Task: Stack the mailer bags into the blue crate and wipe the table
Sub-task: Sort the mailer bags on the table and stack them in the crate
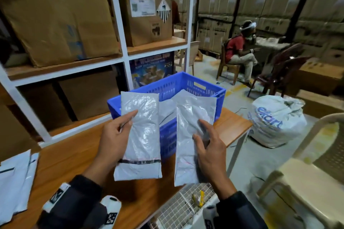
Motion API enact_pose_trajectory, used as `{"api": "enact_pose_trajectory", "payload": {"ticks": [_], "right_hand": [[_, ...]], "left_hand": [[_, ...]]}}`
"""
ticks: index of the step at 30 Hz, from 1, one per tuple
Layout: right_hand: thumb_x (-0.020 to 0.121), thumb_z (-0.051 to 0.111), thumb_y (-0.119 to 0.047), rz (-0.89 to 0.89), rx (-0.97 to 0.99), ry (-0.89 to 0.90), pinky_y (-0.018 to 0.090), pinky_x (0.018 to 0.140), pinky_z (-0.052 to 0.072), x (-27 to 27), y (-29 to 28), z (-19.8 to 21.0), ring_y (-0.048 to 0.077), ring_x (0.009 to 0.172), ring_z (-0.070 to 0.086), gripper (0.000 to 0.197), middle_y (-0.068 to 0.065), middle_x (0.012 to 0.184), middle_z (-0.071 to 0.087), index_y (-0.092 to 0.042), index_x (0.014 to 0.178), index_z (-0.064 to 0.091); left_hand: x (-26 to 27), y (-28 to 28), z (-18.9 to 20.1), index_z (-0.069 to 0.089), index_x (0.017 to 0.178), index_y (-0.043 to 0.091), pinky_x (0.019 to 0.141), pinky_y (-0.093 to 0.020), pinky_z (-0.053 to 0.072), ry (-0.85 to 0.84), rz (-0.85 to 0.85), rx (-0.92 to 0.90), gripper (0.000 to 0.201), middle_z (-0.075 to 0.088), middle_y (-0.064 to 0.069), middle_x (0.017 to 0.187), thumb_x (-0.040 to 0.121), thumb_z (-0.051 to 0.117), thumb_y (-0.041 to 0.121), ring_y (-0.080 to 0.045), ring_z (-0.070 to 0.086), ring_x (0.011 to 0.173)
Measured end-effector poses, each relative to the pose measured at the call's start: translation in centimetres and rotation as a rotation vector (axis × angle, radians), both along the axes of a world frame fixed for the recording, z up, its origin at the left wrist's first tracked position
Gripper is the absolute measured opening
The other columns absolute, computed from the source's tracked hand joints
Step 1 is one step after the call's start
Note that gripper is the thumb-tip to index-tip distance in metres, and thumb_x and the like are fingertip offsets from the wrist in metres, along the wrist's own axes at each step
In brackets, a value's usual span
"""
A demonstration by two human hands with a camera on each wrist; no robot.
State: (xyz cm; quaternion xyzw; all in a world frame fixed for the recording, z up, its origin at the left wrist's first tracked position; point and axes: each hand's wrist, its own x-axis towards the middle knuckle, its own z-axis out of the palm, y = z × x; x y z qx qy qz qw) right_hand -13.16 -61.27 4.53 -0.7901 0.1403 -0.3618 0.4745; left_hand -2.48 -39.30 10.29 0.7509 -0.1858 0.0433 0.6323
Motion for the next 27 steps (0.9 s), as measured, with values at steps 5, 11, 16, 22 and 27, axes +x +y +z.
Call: {"api": "enact_pose_trajectory", "payload": {"ticks": [5,11,16,22,27], "right_hand": [[0.093,0.064,-0.019,-0.016,-0.017,-0.017,0.021,0.097,0.046,3.7,-5.5,0.0,0.001,0.116,0.057,0.042,-0.020,0.127,0.057,-0.026,0.134,0.056],[0.093,0.063,-0.019,0.005,-0.091,0.031,0.020,0.097,0.045,10.4,-12.5,1.1,0.003,0.114,0.057,0.039,-0.013,0.127,0.062,-0.026,0.131,0.059],[0.088,0.059,-0.004,-0.002,-0.165,0.115,0.021,0.099,0.041,16.2,-19.0,2.8,0.013,0.118,0.056,0.046,-0.005,0.131,0.061,-0.019,0.131,0.060],[0.081,0.059,-0.006,0.038,-0.228,0.197,0.039,0.098,0.050,21.9,-25.8,3.0,0.023,0.103,0.063,0.050,0.004,0.120,0.067,-0.019,0.129,0.063],[0.083,0.063,0.000,0.241,-0.306,0.251,0.021,0.078,0.041,25.9,-29.1,2.7,-0.002,0.072,0.050,0.045,0.001,0.109,0.067,-0.016,0.125,0.066]], "left_hand": [[4.7,-3.8,2.9,0.065,0.124,0.022,0.070,-0.006,0.046,-0.069,0.018,0.187,0.032,0.065,0.005,0.118,0.097,0.057,0.008,0.005,0.061,0.088],[10.7,-9.5,5.6,0.064,0.128,0.015,0.097,-0.026,0.046,-0.087,-0.037,0.337,0.037,0.066,0.000,0.118,0.092,0.064,0.006,-0.003,0.060,0.106],[18.1,-14.0,5.6,0.063,0.130,0.016,0.099,-0.022,0.039,-0.058,-0.153,0.579,0.042,0.060,0.003,0.134,0.089,0.069,0.011,-0.007,0.055,0.120],[23.5,-19.2,3.7,0.057,0.135,0.014,0.075,-0.008,0.039,0.082,-0.206,0.740,0.049,0.060,0.002,0.131,0.088,0.071,0.013,-0.001,0.056,0.095],[26.4,-24.1,2.4,0.064,0.123,0.014,0.039,-0.010,0.031,0.190,-0.157,0.780,0.037,0.046,0.008,0.068,0.089,0.065,-0.001,0.001,0.047,0.042]]}}
